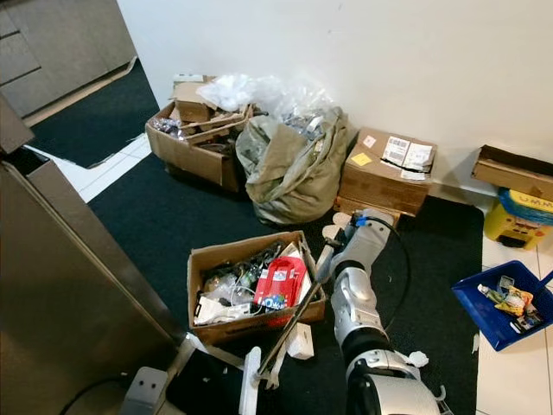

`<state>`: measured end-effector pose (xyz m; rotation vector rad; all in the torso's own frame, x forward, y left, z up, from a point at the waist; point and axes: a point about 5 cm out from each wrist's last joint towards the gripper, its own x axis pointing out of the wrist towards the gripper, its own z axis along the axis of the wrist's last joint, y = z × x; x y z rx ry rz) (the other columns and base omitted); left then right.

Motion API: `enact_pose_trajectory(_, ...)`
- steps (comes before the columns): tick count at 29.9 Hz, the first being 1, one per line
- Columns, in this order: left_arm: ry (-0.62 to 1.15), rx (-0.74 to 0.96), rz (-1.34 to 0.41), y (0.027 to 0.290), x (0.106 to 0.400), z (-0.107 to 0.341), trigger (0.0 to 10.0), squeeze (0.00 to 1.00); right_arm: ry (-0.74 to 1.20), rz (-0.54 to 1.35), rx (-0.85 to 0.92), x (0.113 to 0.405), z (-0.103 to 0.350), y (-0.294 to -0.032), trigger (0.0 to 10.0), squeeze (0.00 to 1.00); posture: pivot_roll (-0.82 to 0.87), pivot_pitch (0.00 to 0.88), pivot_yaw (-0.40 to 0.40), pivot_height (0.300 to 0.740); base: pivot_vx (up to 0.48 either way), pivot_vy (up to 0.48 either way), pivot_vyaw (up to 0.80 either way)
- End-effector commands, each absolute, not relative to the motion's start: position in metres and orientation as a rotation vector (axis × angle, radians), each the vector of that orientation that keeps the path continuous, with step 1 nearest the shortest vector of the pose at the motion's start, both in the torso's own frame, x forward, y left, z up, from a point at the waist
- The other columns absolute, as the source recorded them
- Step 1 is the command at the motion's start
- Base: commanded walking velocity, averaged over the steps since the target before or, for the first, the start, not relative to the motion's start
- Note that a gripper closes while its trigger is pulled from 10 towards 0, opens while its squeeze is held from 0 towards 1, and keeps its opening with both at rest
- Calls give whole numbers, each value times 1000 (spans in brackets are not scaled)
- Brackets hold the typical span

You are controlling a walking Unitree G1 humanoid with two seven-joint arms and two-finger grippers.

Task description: Sweep floor

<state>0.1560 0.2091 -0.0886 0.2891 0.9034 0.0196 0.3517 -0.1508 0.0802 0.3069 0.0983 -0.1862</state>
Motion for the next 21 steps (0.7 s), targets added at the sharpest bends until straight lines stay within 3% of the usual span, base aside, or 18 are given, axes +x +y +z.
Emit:
enact_pose_trajectory(1, 929, 323, 10, 219, 146, -91, 10000, 0, 83, -192, 301, 351, 81, -148, 10000, 0, 24, 195, 70, 740, 0, 0, 0)
enact_pose_trajectory(14, 912, 346, -21, 218, 143, -91, 10000, 0, 8, -157, 166, 356, 91, -139, 10000, 0, 45, 227, 69, 740, 0, 0, 0)
enact_pose_trajectory(21, 899, 351, -40, 216, 143, -90, 10000, 0, -23, -215, 30, 360, 99, -155, 10000, 0, 52, 222, 76, 740, 0, 0, 0)
